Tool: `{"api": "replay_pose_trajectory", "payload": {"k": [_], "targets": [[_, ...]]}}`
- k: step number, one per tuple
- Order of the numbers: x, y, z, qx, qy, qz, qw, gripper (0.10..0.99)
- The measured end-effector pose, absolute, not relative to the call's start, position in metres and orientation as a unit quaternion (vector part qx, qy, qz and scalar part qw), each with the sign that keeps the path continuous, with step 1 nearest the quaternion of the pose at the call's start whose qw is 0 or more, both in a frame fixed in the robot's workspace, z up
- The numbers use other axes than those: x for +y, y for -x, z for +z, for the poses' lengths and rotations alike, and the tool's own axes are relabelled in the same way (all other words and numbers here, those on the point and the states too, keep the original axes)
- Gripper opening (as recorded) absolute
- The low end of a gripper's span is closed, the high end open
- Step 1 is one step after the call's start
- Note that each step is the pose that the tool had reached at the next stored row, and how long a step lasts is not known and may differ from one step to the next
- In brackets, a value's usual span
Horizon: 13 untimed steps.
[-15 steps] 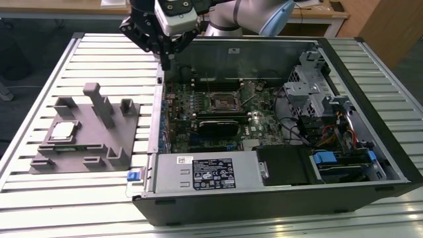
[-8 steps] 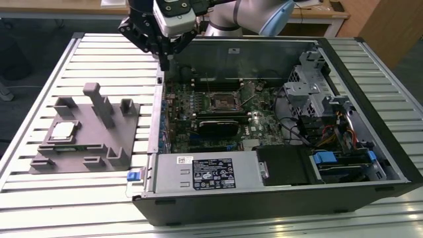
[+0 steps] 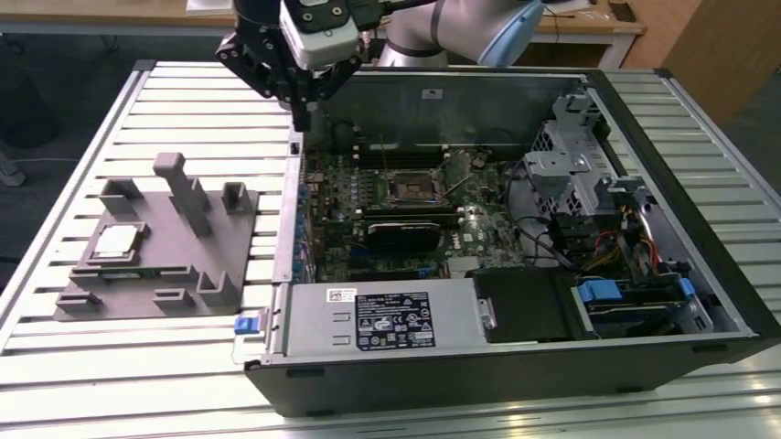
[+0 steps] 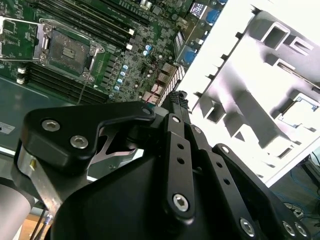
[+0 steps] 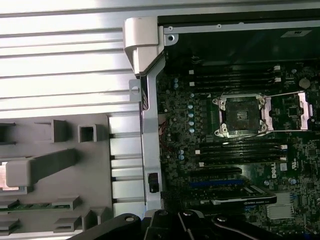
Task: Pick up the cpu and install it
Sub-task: 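Reach for the cpu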
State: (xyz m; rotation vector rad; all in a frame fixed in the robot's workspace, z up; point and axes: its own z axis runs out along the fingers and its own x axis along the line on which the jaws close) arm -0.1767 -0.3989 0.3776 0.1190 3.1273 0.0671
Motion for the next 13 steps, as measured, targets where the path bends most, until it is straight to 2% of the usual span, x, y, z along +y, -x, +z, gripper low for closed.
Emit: {"api": "replay_pose_trajectory", "payload": {"k": [13], "targets": [[-0.3989, 0.1803, 0.3757, 0.999, -0.038, 0.021, 0.004, 0.106]]}}
